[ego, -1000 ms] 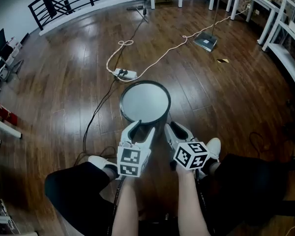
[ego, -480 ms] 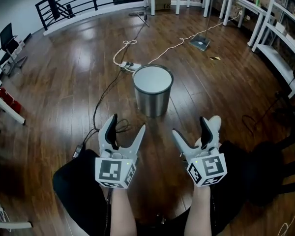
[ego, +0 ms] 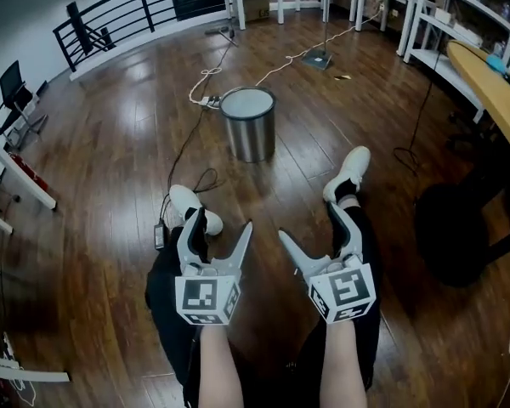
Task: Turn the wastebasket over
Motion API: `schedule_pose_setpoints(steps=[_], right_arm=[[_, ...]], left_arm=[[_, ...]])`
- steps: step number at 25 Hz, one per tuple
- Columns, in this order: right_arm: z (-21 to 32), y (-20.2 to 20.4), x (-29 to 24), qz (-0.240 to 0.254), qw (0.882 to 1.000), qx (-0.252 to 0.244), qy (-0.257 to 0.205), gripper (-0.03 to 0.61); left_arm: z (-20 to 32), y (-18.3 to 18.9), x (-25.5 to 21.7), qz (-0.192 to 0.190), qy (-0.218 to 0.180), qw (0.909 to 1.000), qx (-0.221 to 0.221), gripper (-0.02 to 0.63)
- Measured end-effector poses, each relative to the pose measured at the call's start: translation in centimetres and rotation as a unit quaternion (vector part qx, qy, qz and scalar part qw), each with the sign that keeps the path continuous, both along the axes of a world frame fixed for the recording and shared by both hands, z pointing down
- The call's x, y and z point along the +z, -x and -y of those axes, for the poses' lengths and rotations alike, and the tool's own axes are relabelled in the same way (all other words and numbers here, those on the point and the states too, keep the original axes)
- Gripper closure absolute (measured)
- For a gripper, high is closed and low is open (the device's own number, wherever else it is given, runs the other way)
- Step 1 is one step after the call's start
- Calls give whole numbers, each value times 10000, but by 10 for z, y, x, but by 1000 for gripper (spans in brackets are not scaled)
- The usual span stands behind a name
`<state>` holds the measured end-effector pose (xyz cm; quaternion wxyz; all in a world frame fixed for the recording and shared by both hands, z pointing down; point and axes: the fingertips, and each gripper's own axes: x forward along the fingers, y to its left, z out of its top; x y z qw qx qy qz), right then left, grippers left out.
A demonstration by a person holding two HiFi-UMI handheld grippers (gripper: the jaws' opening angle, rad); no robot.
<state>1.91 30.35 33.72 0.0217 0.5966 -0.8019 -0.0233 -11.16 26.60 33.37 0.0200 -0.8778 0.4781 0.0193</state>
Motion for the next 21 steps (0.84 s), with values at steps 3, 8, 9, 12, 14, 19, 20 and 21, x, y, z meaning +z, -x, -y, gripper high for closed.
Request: schedule_pose_setpoints(steps=[3,8,9,12,14,19,20,21], right_arm=[[-54,4,-15,52,9997,224,-70,178],[-138,28,-32,47,9987,495,-124,178],[-148,35,-33,19,9986,501,-147,178],[-179,48,-35,32,9980,592,-206,178],[-199,49,-32,26,9975,663,-233,178],[-237,77,-64,-9,9969,777,-131,178],[-244,85,-74,9,9967,809,-99,178],[-251,92,-83,28,9964,843,-66,178]], left_arm=[[-56,10,-9,51,-33,10000,30,209],[-146,38,-33,-191,-51,9993,333,244],[-157,43,-38,-145,-135,9992,354,244],[-184,53,-38,58,-260,9988,401,244],[-200,56,-30,77,-237,9988,427,244],[-232,83,-53,111,-77,9984,543,244],[-238,91,-62,140,-43,9982,583,244],[-245,98,-70,169,-10,9979,624,244]])
